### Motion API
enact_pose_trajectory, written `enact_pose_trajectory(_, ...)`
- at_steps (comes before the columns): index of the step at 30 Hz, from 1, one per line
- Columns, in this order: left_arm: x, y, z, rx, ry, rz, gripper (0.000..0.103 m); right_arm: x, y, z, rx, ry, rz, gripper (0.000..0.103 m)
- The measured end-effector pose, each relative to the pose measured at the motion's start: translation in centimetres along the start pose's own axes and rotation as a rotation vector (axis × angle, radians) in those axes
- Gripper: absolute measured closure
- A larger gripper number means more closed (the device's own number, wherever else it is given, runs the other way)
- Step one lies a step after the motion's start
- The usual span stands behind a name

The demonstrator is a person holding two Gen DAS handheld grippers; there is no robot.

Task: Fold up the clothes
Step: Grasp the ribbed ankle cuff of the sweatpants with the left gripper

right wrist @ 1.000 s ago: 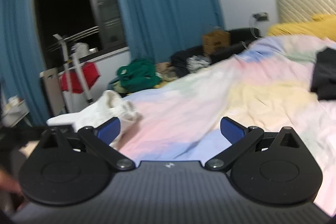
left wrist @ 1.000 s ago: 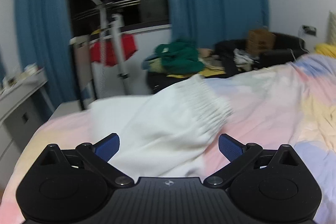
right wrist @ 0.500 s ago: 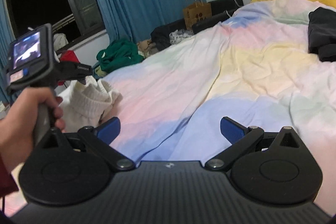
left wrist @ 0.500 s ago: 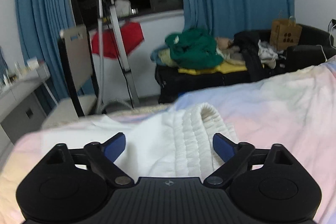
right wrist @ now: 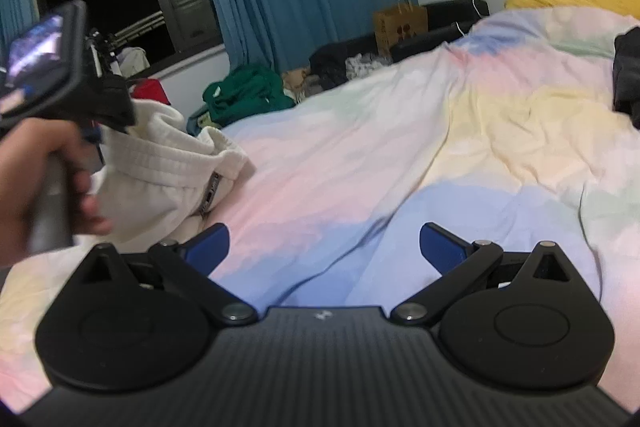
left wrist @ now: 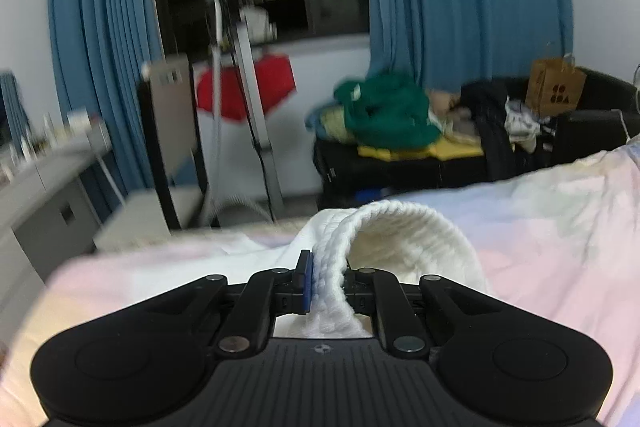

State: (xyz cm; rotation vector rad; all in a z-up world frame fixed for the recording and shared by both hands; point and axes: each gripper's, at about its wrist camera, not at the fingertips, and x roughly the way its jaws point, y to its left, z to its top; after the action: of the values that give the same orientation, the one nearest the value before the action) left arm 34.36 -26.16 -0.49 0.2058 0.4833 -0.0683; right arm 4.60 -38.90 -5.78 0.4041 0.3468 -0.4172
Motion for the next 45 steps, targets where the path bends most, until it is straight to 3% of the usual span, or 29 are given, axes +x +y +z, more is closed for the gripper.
enact_pose_trajectory(7, -12.4, 6.5, -0.1, -0.022, -0.132, -0.038, 0.092, -2.8, 1.1, 0.7, -0.067, -0.115, 0.067, 0.000)
enact_pose_trajectory(10, -17.6, 11.0, -1.7, -0.057, -0.148, -0.045, 0.092, -4.1, 1.8, 1.0, -0.094, -0.153, 0.095, 0.000)
enact_pose_trajectory(14, -21.2, 17.7, -6.1, -0.131, -0.098, -0.019, 0.093, -6.1, 2.5, 1.5, -0.118, -0.200, 0.143, 0.000)
enact_pose_trajectory(17, -23.8, 22.7, -9.4, -0.186, -0.060, 0.000, 0.093, -7.5, 3.2, 1.8, -0.141, -0.155, 0.239, 0.000)
enact_pose_trajectory(20, -23.1, 27.3, -13.2, -0.297, 0.042, 0.016, 0.094, -8.8, 4.5, 1.1, -0.218, -0.104, 0.333, 0.000)
enact_pose_trajectory(25, -23.1, 33.9, -18.0, -0.457, 0.060, 0.013, 0.093, -9.4, 8.1, -1.7, -0.365, 0.078, 0.513, 0.000)
enact_pose_trajectory(27, -23.1, 35.5, -19.1, -0.484, 0.069, -0.001, 0.093, -9.5, 9.8, -3.4, -0.442, 0.154, 0.587, 0.001)
enact_pose_trajectory(29, -23.2, 36.7, -20.1, -0.484, 0.074, -0.003, 0.092, -9.6, 11.9, -5.6, -0.562, 0.217, 0.603, 0.002)
enact_pose_trajectory(32, -21.7, 37.0, -20.2, -0.461, 0.098, 0.013, 0.091, -8.9, 14.1, -9.2, -0.702, 0.328, 0.561, 0.010)
enact_pose_trajectory(34, -20.5, 36.7, -19.9, -0.454, 0.116, 0.017, 0.091, -8.0, 15.1, -10.8, -0.743, 0.373, 0.511, 0.034)
enact_pose_trajectory(41, -16.6, 36.3, -19.4, -0.451, 0.166, 0.024, 0.086, -5.8, 14.3, -9.0, -0.570, 0.355, 0.415, 0.037)
enact_pose_trajectory(45, -15.7, 35.6, -19.1, -0.429, 0.179, 0.045, 0.078, -4.7, 15.0, -9.7, -0.588, 0.326, 0.381, 0.037)
